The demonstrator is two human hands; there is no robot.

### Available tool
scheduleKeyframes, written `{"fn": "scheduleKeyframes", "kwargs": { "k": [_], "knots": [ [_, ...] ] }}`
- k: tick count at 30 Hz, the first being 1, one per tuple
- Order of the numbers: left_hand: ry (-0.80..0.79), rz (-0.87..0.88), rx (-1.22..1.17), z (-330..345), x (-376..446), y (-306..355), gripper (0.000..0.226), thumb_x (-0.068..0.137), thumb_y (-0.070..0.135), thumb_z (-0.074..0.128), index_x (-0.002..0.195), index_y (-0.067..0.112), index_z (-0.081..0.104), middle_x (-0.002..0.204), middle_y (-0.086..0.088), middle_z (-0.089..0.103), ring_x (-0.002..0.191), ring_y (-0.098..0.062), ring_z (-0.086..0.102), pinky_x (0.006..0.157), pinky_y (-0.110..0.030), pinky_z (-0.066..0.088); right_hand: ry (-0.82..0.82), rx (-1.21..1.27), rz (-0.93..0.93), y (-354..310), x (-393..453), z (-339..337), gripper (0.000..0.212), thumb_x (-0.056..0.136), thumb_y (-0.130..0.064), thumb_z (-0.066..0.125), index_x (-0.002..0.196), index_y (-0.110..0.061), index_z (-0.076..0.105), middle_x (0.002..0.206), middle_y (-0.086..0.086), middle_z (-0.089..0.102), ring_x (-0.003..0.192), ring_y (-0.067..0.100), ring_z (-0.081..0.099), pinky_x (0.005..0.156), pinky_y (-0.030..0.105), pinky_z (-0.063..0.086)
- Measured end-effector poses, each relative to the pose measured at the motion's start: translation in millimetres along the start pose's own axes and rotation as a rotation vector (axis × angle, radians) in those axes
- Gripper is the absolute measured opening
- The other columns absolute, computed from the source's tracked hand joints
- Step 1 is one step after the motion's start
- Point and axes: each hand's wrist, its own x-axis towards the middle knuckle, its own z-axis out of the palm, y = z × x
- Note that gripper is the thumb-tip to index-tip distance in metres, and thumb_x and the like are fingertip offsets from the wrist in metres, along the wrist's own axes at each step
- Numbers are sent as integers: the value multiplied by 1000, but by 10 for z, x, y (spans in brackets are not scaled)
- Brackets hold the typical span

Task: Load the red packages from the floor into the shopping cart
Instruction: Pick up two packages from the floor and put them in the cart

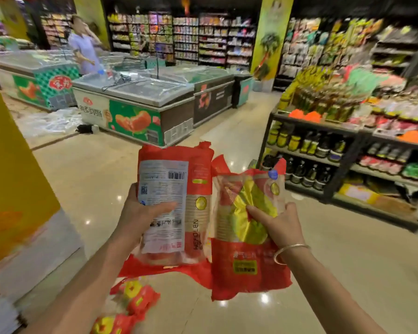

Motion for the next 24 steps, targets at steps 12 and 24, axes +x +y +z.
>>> {"fn": "scheduleKeyframes", "kwargs": {
  "k": [12,24],
  "knots": [
    [-393,22,-50,3267,348,231,91,38,27,91,121,16,52,107,-5,72,93,-24,72,78,-46,59,392,10,-11,198,983,-2748,68,63,-23,91,108,-10,41,92,-3,57,81,10,59,62,27,49],
    [-774,66,-5,6083,1054,332,81,45,21,89,117,18,52,106,-8,72,90,-25,73,77,-47,59,750,-4,71,623,2159,-4493,77,58,-33,92,115,-9,46,104,5,62,92,21,63,76,40,53]
  ]
}}
